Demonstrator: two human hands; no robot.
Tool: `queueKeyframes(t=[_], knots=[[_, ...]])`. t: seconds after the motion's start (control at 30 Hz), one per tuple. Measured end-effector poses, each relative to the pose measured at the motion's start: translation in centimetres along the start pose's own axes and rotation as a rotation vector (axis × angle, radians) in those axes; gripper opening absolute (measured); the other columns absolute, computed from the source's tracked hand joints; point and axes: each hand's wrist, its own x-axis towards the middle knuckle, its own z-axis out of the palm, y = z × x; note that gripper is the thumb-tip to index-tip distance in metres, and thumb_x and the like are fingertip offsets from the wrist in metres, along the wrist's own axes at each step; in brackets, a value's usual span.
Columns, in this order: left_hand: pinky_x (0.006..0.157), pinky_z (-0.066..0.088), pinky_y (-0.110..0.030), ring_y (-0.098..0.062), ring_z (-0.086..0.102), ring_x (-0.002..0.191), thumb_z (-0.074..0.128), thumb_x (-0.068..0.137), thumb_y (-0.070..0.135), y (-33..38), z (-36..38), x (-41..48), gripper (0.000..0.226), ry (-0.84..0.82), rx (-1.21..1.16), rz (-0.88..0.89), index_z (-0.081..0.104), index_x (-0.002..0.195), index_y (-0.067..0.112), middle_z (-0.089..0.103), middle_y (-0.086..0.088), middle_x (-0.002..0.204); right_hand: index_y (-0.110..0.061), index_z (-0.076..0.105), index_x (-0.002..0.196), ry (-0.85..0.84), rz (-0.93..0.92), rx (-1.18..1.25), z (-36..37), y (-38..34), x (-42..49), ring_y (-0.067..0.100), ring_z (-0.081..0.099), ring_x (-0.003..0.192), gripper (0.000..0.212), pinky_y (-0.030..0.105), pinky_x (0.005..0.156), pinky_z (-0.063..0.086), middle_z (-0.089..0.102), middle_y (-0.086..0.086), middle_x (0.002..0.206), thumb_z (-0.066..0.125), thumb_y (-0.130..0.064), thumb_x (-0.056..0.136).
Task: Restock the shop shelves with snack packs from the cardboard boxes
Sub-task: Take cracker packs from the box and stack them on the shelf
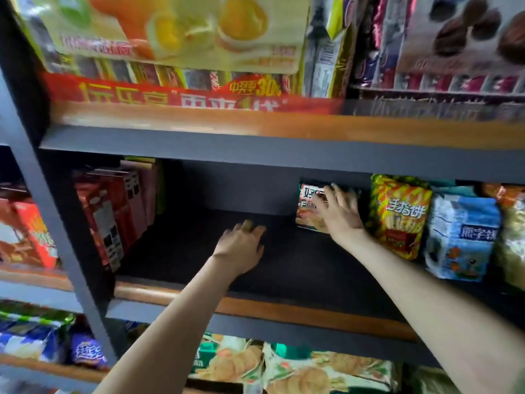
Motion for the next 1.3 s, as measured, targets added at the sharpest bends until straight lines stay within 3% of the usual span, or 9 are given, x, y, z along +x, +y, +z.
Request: queueKeyframes(t=[0.2, 0.53, 0.7, 0.8, 0.9, 0.97, 1.07, 1.17, 1.3], knots=[[0.106, 0.036, -0.040, -0.026, 0.035, 0.134, 0.043, 0.100, 0.035, -0.1, 1.6, 2.9, 0.056, -0.050, -0.016, 0.009, 0.024, 0.150, 0.019, 0.030, -0.008, 0.148, -0.032, -0.019, 0.149, 0.051, -0.112, -0.046, 2.9, -0.6, 2.6, 0.030, -0.022, 0.144, 0.098, 0.064, 0.110, -0.008, -0.023, 0.004, 0.159, 0.058, -0.045, 0.090], [0.106, 0.035, -0.039, -0.027, 0.036, 0.133, 0.044, 0.099, 0.038, -0.1, 0.6, 2.3, 0.054, -0.042, -0.058, -0.011, 0.029, 0.148, 0.021, 0.029, -0.006, 0.150, -0.035, -0.034, 0.138, 0.031, -0.124, -0.044, 3.4, 1.0, 2.1, 0.028, -0.029, 0.142, 0.094, 0.065, 0.107, -0.013, -0.037, 0.001, 0.152, 0.051, -0.033, 0.097], [0.095, 0.041, -0.038, -0.030, 0.048, 0.121, 0.045, 0.098, 0.036, 2.2, -1.3, -1.9, 0.047, 0.125, -0.176, -0.132, 0.039, 0.142, 0.019, 0.047, -0.008, 0.136, -0.027, 0.011, 0.154, 0.130, -0.221, 0.277, -1.1, -1.8, -3.7, 0.031, -0.006, 0.148, 0.079, 0.055, 0.115, 0.001, -0.006, 0.007, 0.162, 0.059, -0.027, 0.091], [0.085, 0.047, -0.040, -0.033, 0.057, 0.106, 0.050, 0.096, 0.027, 5.6, -0.3, -8.0, 0.037, 0.428, -0.329, -0.088, 0.055, 0.129, 0.012, 0.059, -0.011, 0.118, -0.010, 0.049, 0.138, 0.443, -0.327, 0.478, -3.6, -3.1, -11.9, 0.035, 0.040, 0.131, 0.054, 0.046, 0.110, 0.029, 0.038, 0.016, 0.148, 0.065, -0.020, 0.088], [0.078, 0.048, -0.033, -0.024, 0.058, 0.096, 0.045, 0.093, 0.023, 10.4, 3.8, -16.4, 0.032, 0.655, -0.510, -0.084, 0.060, 0.116, 0.006, 0.062, -0.008, 0.107, -0.003, 0.063, 0.122, 0.592, -0.455, 0.696, -2.7, -3.2, -22.7, 0.028, 0.054, 0.112, 0.033, 0.038, 0.099, 0.042, 0.058, 0.014, 0.125, 0.059, -0.012, 0.090], [0.077, 0.045, -0.028, -0.021, 0.056, 0.093, 0.045, 0.092, 0.020, 14.0, 8.1, -21.7, 0.028, 0.620, -0.566, -0.127, 0.059, 0.112, 0.007, 0.063, -0.007, 0.102, -0.003, 0.063, 0.120, 0.472, -0.566, 0.820, 0.2, -3.3, -29.1, 0.024, 0.056, 0.110, 0.031, 0.035, 0.099, 0.043, 0.061, 0.012, 0.119, 0.056, -0.012, 0.091], [0.072, 0.043, -0.026, -0.020, 0.056, 0.088, 0.045, 0.088, 0.023, 18.6, 16.0, -28.4, 0.026, 0.380, -0.605, -0.262, 0.051, 0.112, 0.015, 0.063, -0.006, 0.096, -0.009, 0.059, 0.123, 0.092, -0.596, 0.917, 7.9, -3.6, -36.6, 0.017, 0.056, 0.109, 0.034, 0.024, 0.098, 0.039, 0.062, 0.004, 0.115, 0.054, -0.018, 0.091], [0.072, 0.044, -0.028, -0.025, 0.063, 0.086, 0.044, 0.086, 0.027, 23.5, 25.9, -35.2, 0.032, 0.039, -0.638, -0.489, 0.053, 0.115, 0.018, 0.063, -0.005, 0.098, -0.015, 0.054, 0.129, -0.421, -0.408, 0.899, 19.0, -3.6, -43.7, 0.018, 0.057, 0.115, 0.041, 0.018, 0.096, 0.037, 0.060, 0.000, 0.120, 0.062, -0.011, 0.089], [0.086, 0.044, -0.030, -0.020, 0.056, 0.110, 0.040, 0.098, 0.030, 29.0, 36.9, -42.1, 0.037, -0.374, -0.665, -0.748, 0.045, 0.134, 0.021, 0.053, 0.002, 0.124, -0.015, 0.033, 0.146, -0.966, -0.197, 0.770, 31.4, -3.2, -52.3, 0.020, 0.042, 0.134, 0.054, 0.012, 0.094, 0.029, 0.039, 0.005, 0.146, 0.053, -0.008, 0.095]])
